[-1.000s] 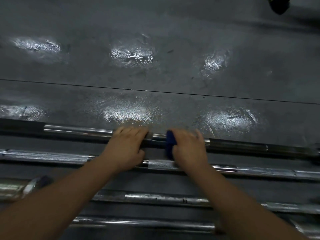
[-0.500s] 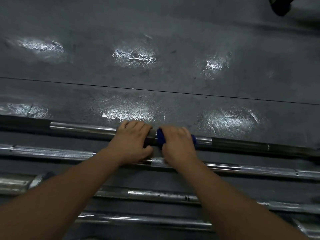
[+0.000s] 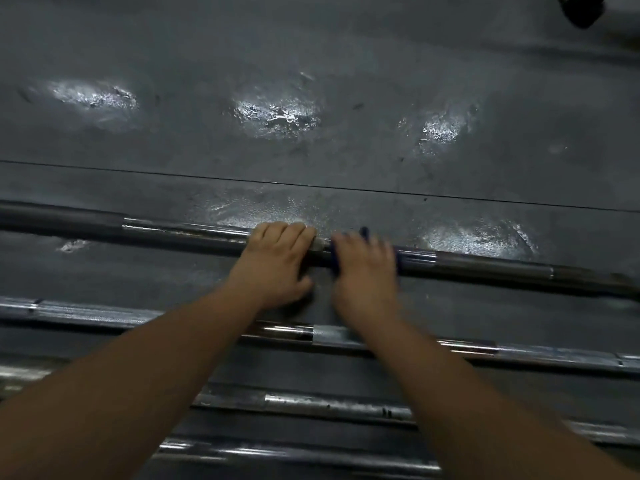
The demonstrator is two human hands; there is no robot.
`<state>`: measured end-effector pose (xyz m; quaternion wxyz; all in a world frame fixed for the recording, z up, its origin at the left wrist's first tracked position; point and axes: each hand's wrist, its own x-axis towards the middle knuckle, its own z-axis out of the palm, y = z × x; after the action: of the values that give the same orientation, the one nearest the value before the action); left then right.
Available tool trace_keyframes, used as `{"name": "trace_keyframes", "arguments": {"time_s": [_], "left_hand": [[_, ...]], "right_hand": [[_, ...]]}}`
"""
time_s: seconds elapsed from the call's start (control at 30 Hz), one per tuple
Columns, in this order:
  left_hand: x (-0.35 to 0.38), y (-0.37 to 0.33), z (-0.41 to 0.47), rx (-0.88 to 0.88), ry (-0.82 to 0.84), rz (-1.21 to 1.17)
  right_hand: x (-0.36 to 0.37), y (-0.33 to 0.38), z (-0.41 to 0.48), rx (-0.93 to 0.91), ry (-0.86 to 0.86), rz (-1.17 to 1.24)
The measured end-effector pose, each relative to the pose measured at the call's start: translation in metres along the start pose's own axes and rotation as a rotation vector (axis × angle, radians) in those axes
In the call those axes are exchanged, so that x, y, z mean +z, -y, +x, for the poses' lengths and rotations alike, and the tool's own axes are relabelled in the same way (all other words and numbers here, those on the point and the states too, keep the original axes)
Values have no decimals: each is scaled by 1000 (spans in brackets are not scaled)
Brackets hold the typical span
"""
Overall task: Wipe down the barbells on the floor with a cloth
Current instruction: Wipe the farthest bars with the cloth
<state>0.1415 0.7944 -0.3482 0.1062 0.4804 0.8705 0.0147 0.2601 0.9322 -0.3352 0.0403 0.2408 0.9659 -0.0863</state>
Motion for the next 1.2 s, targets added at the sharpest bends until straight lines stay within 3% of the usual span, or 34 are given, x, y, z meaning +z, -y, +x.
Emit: {"name": "trace_keyframes", "arguments": {"time_s": [0.07, 0.13, 0.3, 0.5, 0.67, 0.87, 0.97, 1.07, 1.2], "left_hand": [[-9, 4, 16, -2, 20, -33], [-16, 11, 30, -15, 63, -68], [-13, 16, 23, 1, 25, 15], [-16, 19, 32, -12, 43, -19], [-31, 21, 49, -99, 114, -206], [-21, 17, 23, -100, -80, -288], [-21, 18, 10, -81, -73, -296], [-20, 11, 2, -58, -31, -239], [-13, -3, -13, -18, 47, -199]], "right_hand": [[-6, 16, 9, -131, 37, 33], [-18, -8, 20, -142, 68, 0], [-27, -68, 25, 222, 25, -53], [-16, 3, 46, -76, 94, -11], [-40, -46, 52, 54, 173, -30], [-42, -53, 34, 25, 204, -6], [-35, -71, 16, 28, 223, 50], [-27, -49, 5, 59, 167, 153], [-18, 0, -1, -115, 203, 181]]}}
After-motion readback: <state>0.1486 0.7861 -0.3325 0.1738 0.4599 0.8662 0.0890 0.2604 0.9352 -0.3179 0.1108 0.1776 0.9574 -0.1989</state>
